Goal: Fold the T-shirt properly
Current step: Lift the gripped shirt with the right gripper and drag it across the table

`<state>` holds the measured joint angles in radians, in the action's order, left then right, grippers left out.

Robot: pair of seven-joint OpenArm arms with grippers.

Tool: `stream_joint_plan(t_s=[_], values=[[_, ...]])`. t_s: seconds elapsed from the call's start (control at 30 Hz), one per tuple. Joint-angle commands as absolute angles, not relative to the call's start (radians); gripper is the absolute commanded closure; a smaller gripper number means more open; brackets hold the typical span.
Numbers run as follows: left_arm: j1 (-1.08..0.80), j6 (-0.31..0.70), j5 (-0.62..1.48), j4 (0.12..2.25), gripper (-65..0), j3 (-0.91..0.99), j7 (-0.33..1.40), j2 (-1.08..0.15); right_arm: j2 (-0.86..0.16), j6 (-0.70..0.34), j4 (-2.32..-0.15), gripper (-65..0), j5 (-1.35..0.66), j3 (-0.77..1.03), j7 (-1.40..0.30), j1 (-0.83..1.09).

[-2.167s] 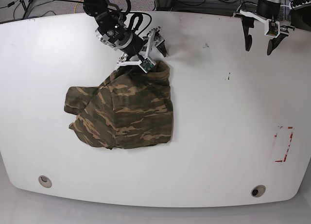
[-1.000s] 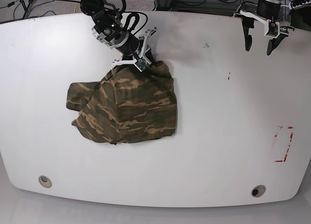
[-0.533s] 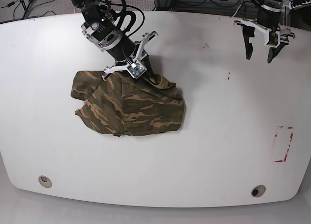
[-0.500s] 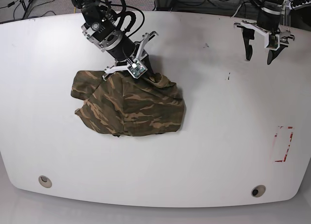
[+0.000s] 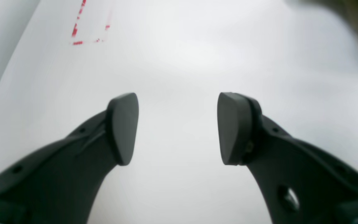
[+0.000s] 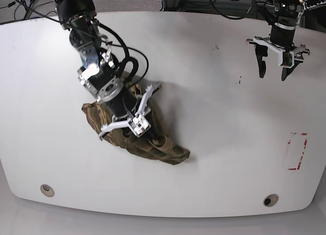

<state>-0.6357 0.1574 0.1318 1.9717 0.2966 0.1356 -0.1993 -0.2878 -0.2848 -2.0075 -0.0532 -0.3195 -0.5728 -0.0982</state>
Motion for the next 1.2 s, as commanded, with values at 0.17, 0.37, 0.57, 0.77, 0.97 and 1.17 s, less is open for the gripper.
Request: stream_joint_plan(t_s=[0.17, 0.37, 0.57, 0.77, 0.97, 1.17], values=[[-0.582, 0.151, 0.137, 1.991, -36.9, 0.302, 0.166, -0.191, -0.288, -0.328, -1.980, -0.6, -0.059, -0.314, -0.573, -0.369], [-0.556, 0.151, 0.136, 1.988, -36.9, 0.302, 0.168, -0.170, -0.291, -0.329, -1.920, -0.6, -0.059, -0.315, -0.570, -0.529], [-0.526, 0.151, 0.136, 1.988, -37.1, 0.291, 0.173, -0.165, -0.288, -0.390, -1.876, -0.6, -0.053, -0.315, -0.570, -0.699], [-0.475, 0.151, 0.136, 1.986, -37.1, 0.248, 0.242, -0.165, -0.288, -0.401, -1.883, -0.6, -0.053, -0.315, -0.572, -0.840], [-0.447, 0.151, 0.136, 1.983, -37.1, 0.222, 0.259, -0.156, -0.266, -0.401, -1.902, -0.6, -0.051, -0.315, -0.573, -0.963], [-0.427, 0.151, 0.136, 1.983, -37.2, 0.188, 0.260, -0.140, -0.260, -0.401, -1.897, -0.6, -0.059, -0.317, -0.573, -1.110]])
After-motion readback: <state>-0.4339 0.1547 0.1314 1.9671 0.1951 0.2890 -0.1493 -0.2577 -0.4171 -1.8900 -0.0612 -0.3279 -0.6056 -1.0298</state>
